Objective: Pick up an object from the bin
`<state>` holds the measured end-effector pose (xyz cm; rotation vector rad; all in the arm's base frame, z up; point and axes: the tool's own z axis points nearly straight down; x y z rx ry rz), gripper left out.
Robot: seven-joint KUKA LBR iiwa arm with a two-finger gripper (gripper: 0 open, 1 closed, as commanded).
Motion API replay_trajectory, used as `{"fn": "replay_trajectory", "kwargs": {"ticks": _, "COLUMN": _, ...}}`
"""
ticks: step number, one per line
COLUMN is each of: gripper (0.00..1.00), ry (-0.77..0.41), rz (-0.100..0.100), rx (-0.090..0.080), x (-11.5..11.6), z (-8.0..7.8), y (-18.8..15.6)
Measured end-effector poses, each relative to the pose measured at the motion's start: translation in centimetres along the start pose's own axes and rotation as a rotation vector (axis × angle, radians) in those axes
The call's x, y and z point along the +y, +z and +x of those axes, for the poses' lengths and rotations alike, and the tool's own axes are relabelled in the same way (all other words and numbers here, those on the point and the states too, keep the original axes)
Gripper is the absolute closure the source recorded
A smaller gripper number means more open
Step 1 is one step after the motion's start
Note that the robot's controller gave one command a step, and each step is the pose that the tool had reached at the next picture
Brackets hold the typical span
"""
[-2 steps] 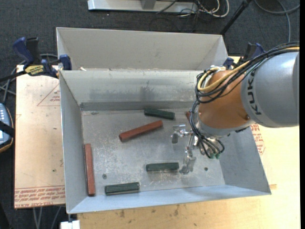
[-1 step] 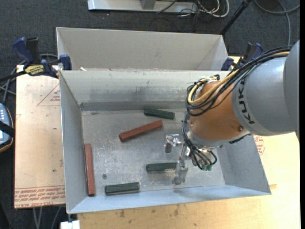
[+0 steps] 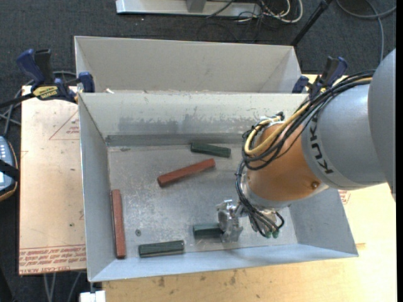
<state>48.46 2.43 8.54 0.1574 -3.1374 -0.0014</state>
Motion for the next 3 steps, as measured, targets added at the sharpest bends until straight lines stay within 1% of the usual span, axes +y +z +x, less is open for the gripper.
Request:
{"fn": "replay_trajectory", "kwargs": {"ticks": 1, "gripper": 1.0, "ry": 0.0, "rz": 0.0, "rx": 0.0, "x": 0.0, "z": 0.0, "y": 0.0}}
{"fn": "replay_trajectory", "kwargs": {"ticks": 2, "gripper": 1.0, "ry": 0.005, "rz": -0.002, "rx": 0.011, "x": -0.8, "z": -1.2, "y": -2.6}}
{"fn": "replay_trajectory", "kwargs": {"ticks": 3, "gripper": 1.0, "ry": 0.07, "rz": 0.0, "rx": -0.002, "x": -0.3, "z": -0.9, "y": -12.7}}
